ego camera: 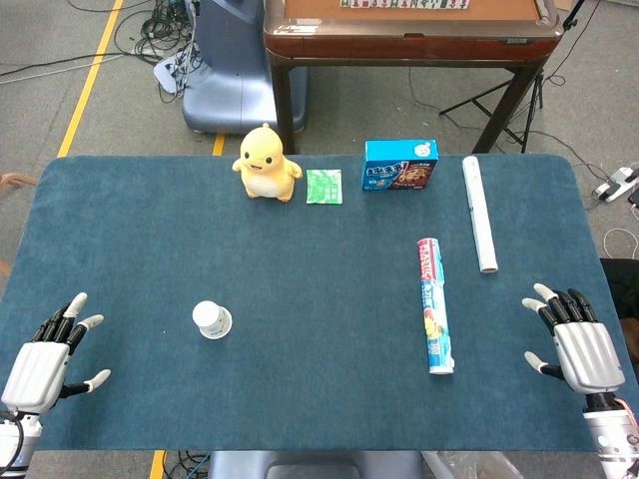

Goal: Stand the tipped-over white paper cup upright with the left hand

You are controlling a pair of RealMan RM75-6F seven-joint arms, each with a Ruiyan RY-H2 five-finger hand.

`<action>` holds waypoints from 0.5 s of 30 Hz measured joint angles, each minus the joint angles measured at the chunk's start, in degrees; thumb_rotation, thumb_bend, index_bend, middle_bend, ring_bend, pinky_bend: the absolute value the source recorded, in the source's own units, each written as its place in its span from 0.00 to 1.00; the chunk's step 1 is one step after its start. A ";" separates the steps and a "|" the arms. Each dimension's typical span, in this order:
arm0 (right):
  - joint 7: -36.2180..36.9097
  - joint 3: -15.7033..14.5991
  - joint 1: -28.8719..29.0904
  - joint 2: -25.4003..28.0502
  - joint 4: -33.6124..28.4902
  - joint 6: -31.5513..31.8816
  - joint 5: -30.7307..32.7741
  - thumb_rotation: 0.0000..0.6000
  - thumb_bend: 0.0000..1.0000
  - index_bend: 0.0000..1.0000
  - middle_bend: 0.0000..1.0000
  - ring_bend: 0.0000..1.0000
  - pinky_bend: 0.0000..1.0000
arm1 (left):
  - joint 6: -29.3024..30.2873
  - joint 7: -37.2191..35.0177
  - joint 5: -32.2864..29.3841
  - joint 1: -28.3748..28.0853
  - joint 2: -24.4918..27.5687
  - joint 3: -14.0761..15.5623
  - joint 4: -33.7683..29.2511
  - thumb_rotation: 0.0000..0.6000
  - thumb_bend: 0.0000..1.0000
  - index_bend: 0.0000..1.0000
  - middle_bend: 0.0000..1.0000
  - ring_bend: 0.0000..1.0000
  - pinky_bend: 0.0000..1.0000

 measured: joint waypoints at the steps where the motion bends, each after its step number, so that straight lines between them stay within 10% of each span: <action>1: -0.01 0.02 0.01 0.04 -0.12 0.02 -0.02 1.00 0.12 0.26 0.13 0.11 0.10 | 0.04 -0.03 0.00 0.01 -0.02 0.00 0.05 1.00 0.11 0.22 0.00 0.00 0.15; 15: -0.16 -0.02 0.02 0.51 -0.80 -0.01 -0.03 1.00 0.12 0.26 0.13 0.11 0.10 | 0.34 -0.10 0.60 -0.04 -0.20 0.16 -0.01 1.00 0.11 0.23 0.00 0.00 0.16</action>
